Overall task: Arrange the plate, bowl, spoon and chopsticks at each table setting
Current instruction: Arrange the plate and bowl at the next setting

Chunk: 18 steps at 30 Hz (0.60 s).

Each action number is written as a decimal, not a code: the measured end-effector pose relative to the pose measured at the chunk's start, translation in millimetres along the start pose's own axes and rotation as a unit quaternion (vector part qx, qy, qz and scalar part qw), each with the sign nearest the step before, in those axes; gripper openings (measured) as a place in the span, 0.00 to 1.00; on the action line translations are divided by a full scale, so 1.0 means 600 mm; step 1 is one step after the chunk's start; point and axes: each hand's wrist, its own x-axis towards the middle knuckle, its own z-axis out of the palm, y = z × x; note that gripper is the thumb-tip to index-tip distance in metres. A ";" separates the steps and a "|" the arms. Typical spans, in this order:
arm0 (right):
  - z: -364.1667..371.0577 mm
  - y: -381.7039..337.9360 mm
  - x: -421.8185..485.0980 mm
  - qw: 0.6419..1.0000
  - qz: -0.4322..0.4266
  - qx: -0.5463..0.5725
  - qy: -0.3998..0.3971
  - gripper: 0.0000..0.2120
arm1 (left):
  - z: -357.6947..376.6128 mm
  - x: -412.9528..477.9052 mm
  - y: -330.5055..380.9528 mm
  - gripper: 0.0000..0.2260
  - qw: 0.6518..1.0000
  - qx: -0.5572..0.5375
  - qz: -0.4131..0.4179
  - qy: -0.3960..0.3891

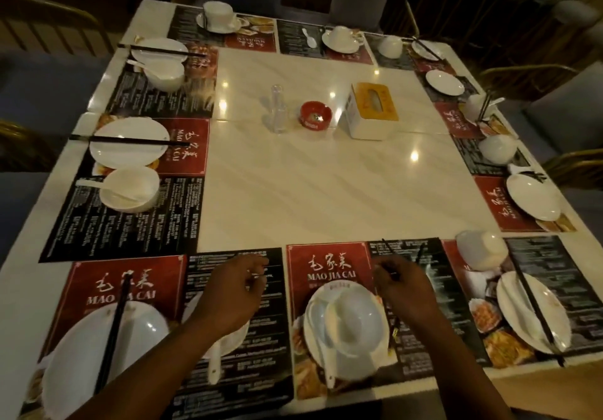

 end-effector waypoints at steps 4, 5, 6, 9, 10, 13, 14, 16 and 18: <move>-0.030 0.066 0.049 0.997 -0.028 -0.047 -0.058 0.07 | 0.094 0.016 0.041 0.13 0.997 0.052 -0.050 -0.010; -0.031 0.079 0.053 0.994 -0.036 -0.059 -0.084 0.07 | 0.115 0.014 0.051 0.12 0.996 0.065 -0.066 -0.011; -0.032 0.089 0.055 0.990 -0.046 -0.068 -0.113 0.07 | 0.134 0.010 0.063 0.11 0.993 0.082 -0.078 -0.009; -0.035 0.107 0.048 0.972 -0.104 -0.096 -0.186 0.06 | 0.168 -0.013 0.089 0.06 0.985 0.140 -0.100 -0.016; -0.034 0.110 0.046 0.965 -0.123 -0.102 -0.208 0.06 | 0.174 -0.024 0.092 0.05 0.983 0.151 -0.106 -0.017; -0.025 0.113 0.038 0.948 -0.160 -0.110 -0.251 0.06 | 0.181 -0.062 0.090 0.03 0.971 0.166 -0.172 0.010; -0.020 0.114 0.037 0.946 -0.165 -0.108 -0.258 0.06 | 0.183 -0.073 0.089 0.02 0.965 0.165 -0.201 0.019; -0.010 0.111 0.036 0.944 -0.166 -0.098 -0.269 0.09 | 0.192 -0.093 0.084 0.02 0.957 0.165 -0.236 0.021; -0.001 0.110 0.035 0.940 -0.165 -0.094 -0.282 0.14 | 0.206 -0.110 0.078 0.05 0.955 0.149 -0.257 0.016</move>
